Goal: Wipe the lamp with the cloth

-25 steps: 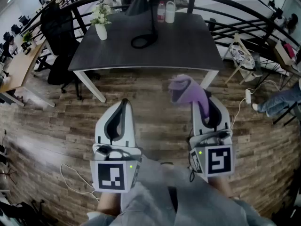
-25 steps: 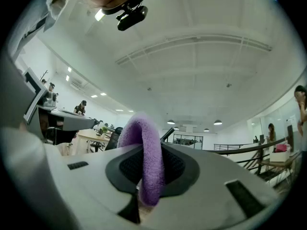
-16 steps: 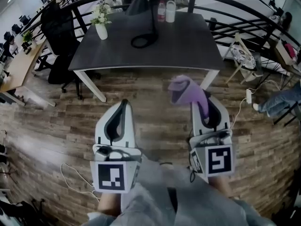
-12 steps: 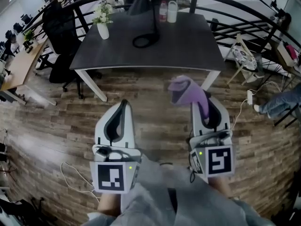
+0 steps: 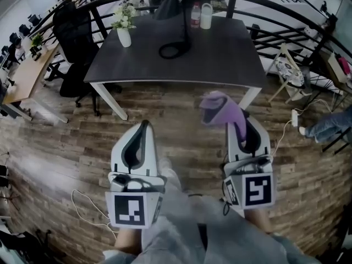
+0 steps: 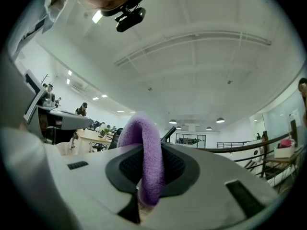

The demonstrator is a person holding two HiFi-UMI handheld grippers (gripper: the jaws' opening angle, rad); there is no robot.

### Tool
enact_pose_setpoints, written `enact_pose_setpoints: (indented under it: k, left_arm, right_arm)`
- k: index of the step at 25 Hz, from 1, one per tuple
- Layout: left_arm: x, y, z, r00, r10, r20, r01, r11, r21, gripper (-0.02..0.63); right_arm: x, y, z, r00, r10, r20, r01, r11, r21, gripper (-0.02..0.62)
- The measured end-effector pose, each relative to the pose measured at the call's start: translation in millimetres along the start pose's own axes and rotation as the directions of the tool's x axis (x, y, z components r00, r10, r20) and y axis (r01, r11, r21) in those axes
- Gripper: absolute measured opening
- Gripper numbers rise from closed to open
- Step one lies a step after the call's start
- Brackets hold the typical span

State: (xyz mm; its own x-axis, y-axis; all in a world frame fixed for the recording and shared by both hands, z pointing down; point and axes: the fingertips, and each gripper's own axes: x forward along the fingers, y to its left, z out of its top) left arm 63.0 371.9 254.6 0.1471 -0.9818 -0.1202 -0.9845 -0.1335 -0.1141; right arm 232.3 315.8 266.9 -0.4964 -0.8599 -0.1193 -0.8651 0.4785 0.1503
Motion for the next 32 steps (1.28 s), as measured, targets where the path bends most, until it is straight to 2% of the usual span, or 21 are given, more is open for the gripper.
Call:
enact_pose_setpoints:
  k: [9,20,32]
  left_arm:
    - [51.4,23.4,-15.2,0.999,-0.04,0.001,0.04,0.999,-0.008,0.005]
    - [140.8,84.4,-18.6,0.997,-0.082,0.017,0.082,0.997,-0.013,0.005]
    - [208.8,150.8,-21.7,0.992,-0.116,0.042,0.116,0.993,0.004,0.005]
  right_arm:
    - [50.9,1.3,-7.7,1.0,0.008,0.005,-0.008,1.0,-0.027,0.052]
    - [151.5,2.7,-3.0,1.0,-0.017,0.018,0.018,0.998,-0.057,0.052]
    - [243.4,9.3,-1.7,0.997,-0.063,0.038,0.065,0.996,-0.059,0.052]
